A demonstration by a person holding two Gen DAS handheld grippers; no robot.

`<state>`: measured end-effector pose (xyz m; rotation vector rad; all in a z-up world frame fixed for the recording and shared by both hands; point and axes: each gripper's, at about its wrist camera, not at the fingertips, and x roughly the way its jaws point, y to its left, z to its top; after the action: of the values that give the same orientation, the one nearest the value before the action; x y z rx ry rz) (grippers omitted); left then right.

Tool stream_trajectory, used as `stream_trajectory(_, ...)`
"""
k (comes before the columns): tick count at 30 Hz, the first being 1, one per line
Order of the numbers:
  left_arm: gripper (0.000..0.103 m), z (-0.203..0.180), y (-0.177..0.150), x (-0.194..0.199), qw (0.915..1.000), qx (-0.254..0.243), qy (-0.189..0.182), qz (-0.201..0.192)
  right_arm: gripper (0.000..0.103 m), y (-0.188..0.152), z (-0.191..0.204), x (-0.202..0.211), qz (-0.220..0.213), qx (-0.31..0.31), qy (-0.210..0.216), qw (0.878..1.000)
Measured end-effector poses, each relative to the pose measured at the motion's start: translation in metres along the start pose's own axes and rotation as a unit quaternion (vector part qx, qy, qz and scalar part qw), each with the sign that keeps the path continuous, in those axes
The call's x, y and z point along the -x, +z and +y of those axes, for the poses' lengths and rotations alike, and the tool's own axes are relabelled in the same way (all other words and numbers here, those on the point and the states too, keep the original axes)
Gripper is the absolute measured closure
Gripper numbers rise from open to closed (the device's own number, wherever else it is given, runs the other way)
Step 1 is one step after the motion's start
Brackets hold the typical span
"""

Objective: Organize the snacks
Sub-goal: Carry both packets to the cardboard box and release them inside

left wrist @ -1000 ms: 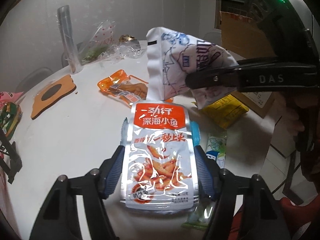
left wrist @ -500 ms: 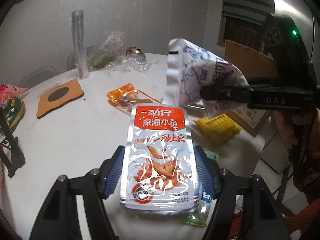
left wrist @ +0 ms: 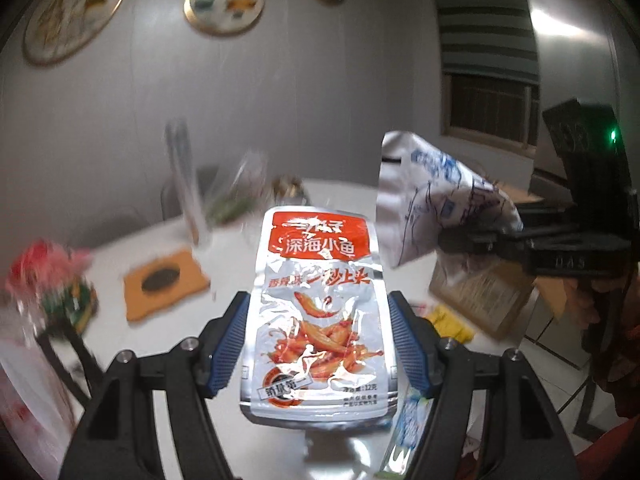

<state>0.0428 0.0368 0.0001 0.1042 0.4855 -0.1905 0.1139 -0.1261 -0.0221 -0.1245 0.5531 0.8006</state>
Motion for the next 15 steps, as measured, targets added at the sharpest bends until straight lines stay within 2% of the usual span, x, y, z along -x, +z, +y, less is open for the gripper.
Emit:
stream_trajectory(5, 0.038, -0.033, 0.053, 0.012, 0.9978, -0.025, -0.047, -0.038, 0.081, 0.014, -0.014, 0.051, -0.038, -0.004, 0.000, 0.999)
stream_trajectory(9, 0.038, -0.074, 0.090, 0.006, 0.9934, -0.055, -0.081, -0.059, 0.081, 0.013, -0.038, 0.086, -0.056, -0.015, -0.034, 0.998)
stream_trajectory(15, 0.038, -0.141, 0.124, -0.031, 0.9821, -0.094, -0.159, -0.040, 0.081, -0.009, -0.087, 0.116, -0.051, -0.048, -0.104, 0.992)
